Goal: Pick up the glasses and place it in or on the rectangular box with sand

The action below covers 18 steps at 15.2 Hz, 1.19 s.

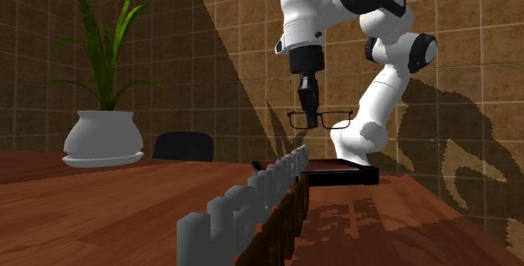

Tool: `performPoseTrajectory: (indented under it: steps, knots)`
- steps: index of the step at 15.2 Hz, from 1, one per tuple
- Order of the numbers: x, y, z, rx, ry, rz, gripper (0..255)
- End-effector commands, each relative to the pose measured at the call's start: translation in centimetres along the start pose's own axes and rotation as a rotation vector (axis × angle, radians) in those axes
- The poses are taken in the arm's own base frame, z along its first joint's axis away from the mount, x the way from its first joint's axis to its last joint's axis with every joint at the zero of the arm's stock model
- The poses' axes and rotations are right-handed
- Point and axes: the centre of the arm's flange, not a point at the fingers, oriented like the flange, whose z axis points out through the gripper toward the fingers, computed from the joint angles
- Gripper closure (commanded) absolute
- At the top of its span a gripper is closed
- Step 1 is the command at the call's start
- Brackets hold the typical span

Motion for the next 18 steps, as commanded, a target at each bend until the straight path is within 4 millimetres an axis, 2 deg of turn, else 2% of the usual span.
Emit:
performPoseTrajectory:
  steps: [1,15,18]
  knots:
    - [-0.3,0.3,0.9,0.001,-0.001,0.001,255]
    - [0.1,-0.8,8.1,0.001,-0.001,0.001,255]
    - [0.1,-0.8,8.1,0.001,-0.001,0.001,255]
